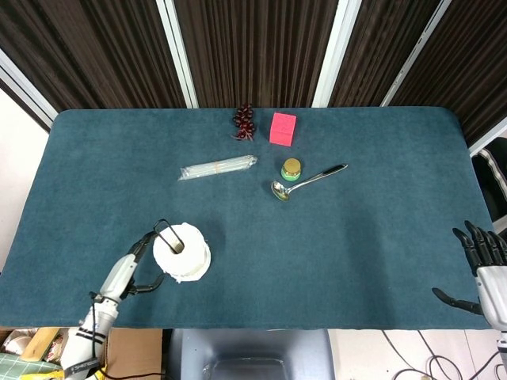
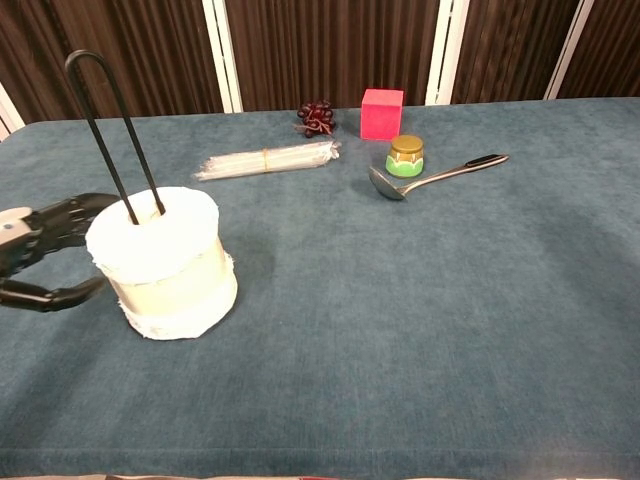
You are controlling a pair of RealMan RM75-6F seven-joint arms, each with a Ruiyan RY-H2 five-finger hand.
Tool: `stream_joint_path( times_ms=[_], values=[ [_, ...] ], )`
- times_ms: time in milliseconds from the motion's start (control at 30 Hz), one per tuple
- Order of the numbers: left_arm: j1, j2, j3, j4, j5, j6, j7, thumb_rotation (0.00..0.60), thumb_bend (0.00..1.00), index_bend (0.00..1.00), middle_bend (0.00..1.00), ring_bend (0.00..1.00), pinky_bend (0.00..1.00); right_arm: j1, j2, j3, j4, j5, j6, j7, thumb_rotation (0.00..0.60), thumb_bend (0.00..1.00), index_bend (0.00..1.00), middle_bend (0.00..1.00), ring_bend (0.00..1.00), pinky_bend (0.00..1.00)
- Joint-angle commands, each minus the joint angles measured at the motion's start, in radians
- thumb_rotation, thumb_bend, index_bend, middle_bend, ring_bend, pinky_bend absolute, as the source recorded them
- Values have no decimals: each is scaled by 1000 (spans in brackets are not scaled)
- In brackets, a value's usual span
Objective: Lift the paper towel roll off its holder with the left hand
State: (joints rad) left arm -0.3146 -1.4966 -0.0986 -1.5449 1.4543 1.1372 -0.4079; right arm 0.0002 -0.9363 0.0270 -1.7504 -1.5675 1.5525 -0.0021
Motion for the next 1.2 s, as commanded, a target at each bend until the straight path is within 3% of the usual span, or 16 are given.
stream_joint_path(
  times_ms=[33,500,800,967,1200],
  values=[
    [-20,-48,-5,44,28,19,-52,600,393,0,0,0,54,-1,2,2,0,1,3,6,600,137,0,0,0,117],
    [-53,-120,16,116,51,25,-245,600,388,18,6,1,61,-5,7,4,1,-4,13,27,600,137,0,0,0,117],
    [-45,-169,12,174,60,93,-271,600,385,298,315,272,341,-4,7,6,1,-2,10,29,600,137,0,0,0,117],
    [-47,-171,15,178,61,104,-271,600,377,356,367,325,411,-3,7,7,0,-1,9,29,600,137,0,0,0,117],
    [-63,-116,-19,126,92,157,-232,600,379,364,370,330,434,-4,11,8,-2,1,9,35,600,138,0,0,0,117]
  ],
)
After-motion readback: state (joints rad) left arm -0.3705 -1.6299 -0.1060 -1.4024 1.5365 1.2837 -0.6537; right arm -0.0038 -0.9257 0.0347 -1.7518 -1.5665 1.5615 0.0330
